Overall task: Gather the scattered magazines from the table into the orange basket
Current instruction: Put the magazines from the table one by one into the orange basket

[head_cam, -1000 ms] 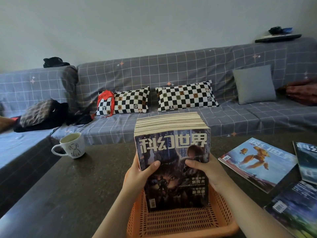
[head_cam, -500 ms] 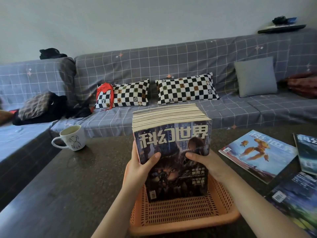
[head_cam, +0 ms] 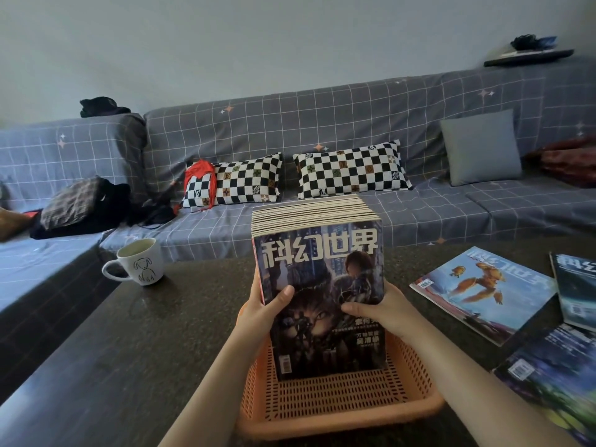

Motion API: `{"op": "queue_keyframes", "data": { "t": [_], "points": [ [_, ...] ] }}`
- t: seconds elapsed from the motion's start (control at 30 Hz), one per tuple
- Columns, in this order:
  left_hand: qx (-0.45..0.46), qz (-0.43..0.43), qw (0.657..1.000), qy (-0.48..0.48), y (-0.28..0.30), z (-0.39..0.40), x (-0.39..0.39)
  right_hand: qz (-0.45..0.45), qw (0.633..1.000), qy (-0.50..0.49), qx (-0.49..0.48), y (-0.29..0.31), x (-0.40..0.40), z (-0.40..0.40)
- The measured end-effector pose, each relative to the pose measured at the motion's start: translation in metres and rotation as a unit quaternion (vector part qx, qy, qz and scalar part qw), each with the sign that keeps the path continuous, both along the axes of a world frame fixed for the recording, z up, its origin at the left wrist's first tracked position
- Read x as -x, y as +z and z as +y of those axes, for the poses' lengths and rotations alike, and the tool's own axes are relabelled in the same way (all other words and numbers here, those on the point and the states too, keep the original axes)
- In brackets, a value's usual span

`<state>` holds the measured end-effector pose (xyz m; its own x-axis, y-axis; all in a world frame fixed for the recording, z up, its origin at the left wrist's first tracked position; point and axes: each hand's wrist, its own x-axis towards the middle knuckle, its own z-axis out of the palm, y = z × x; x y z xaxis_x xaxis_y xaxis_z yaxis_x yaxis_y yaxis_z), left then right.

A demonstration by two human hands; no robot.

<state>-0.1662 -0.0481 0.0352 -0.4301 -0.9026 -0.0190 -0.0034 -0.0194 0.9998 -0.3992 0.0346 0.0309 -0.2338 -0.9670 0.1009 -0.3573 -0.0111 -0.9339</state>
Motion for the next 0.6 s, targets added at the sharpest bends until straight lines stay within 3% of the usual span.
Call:
{"op": "queue_keyframes", "data": {
  "t": [0.3, 0.43, 0.53, 0.6],
  "points": [
    [0.014, -0.027, 0.999, 0.036, 0.005, 0.009, 0.003, 0.002, 1.0, -0.004, -0.013, 0.01, -0.002, 0.008],
    [0.062, -0.081, 0.993, 0.056, 0.014, 0.032, 0.0, 0.002, 0.999, -0.018, -0.035, 0.018, -0.005, 0.023],
    [0.071, -0.142, 0.976, 0.152, 0.014, 0.052, -0.004, 0.042, 0.993, -0.072, -0.08, 0.017, -0.008, 0.039],
    [0.088, -0.162, 0.954, 0.238, 0.01, 0.067, -0.007, 0.074, 0.988, -0.122, -0.059, 0.014, -0.014, 0.053]
  ]
}}
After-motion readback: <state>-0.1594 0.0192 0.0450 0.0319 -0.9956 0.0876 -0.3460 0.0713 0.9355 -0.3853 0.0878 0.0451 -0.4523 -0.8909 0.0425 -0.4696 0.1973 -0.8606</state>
